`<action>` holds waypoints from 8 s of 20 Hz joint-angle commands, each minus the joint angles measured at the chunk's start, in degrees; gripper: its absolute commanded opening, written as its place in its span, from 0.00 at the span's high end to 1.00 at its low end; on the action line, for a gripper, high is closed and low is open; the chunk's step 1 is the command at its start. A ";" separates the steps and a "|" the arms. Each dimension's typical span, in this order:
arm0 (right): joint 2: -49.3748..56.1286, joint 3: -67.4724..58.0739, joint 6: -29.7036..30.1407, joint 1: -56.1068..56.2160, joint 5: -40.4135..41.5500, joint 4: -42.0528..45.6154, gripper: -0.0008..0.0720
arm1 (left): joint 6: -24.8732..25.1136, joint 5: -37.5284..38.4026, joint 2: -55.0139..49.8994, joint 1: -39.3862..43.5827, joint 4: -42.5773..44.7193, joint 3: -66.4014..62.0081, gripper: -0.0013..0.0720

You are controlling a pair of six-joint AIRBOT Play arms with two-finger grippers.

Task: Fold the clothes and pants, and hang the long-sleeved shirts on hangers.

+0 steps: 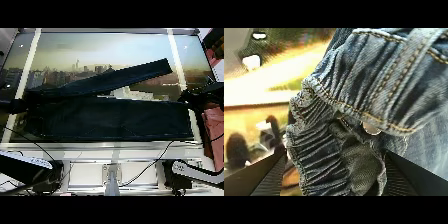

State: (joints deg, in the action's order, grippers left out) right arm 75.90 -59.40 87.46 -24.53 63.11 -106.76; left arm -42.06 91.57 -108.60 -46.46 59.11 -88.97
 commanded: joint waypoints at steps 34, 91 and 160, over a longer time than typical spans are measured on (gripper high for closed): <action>0.00 -0.07 5.31 2.54 0.87 -0.59 0.40 | -2.05 0.83 -5.66 10.12 -4.26 -1.79 0.88; 17.31 -34.64 -3.67 23.96 -0.79 12.28 0.97 | -8.13 2.99 3.82 22.08 -4.20 -1.84 0.88; 11.67 -28.13 3.56 17.27 -16.87 59.84 0.97 | -19.43 -10.80 8.37 9.68 -35.67 -1.86 0.88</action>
State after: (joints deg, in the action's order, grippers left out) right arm 87.53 -85.43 84.12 -4.95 45.60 -47.11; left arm -59.81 82.87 -100.97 -33.54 30.79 -90.76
